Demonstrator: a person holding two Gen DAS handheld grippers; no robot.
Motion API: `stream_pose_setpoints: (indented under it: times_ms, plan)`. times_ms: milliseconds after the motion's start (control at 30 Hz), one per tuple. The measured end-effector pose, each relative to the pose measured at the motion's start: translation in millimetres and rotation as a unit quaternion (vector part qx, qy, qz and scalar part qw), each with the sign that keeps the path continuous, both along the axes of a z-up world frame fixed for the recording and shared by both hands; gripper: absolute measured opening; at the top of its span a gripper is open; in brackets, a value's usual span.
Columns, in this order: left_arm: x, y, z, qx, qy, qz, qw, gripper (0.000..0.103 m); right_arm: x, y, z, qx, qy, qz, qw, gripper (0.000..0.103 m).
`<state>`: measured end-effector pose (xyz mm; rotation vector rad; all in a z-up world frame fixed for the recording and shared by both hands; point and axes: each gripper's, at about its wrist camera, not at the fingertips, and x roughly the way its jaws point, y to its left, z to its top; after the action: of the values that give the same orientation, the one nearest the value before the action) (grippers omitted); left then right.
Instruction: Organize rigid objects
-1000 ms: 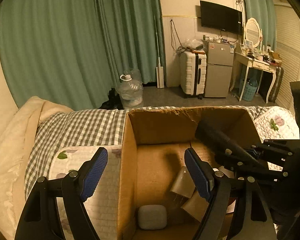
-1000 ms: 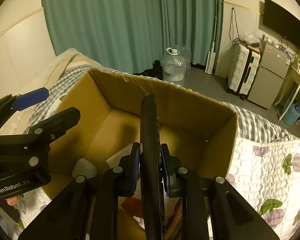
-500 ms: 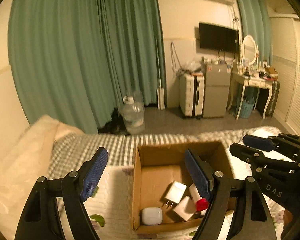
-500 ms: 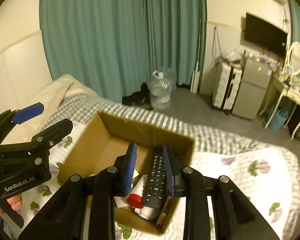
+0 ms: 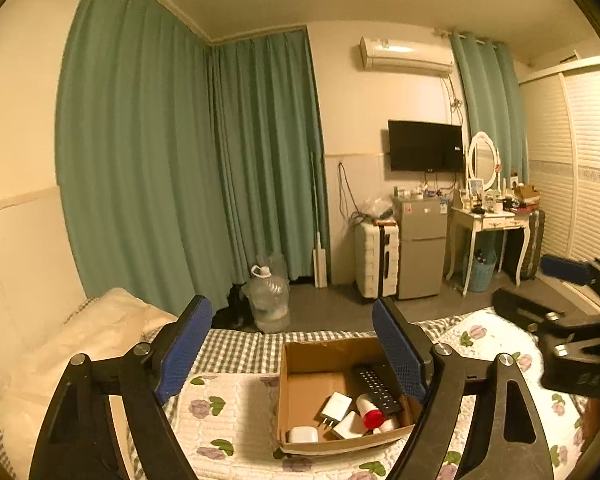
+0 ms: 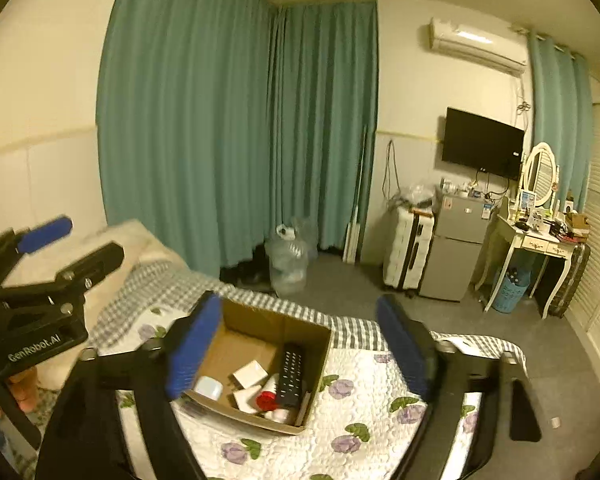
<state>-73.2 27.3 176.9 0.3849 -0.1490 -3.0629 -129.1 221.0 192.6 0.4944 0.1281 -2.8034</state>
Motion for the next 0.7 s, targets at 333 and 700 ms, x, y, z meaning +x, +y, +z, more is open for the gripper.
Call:
stream_pose_setpoints:
  times_ms: [333, 700]
  plan:
    - [11.1, -0.6, -37.2, 0.007, -0.002, -0.010, 0.9999, 0.086, 32.4, 16.1, -29.2, -0.029, 0.020, -0.052, 0.998, 0.103]
    - [-3.7, 0.3, -123.8, -0.005, -0.060, -0.010, 0.9982, 0.086, 27.4, 12.6, -131.3, -0.040, -0.003, -0.074, 0.996, 0.103]
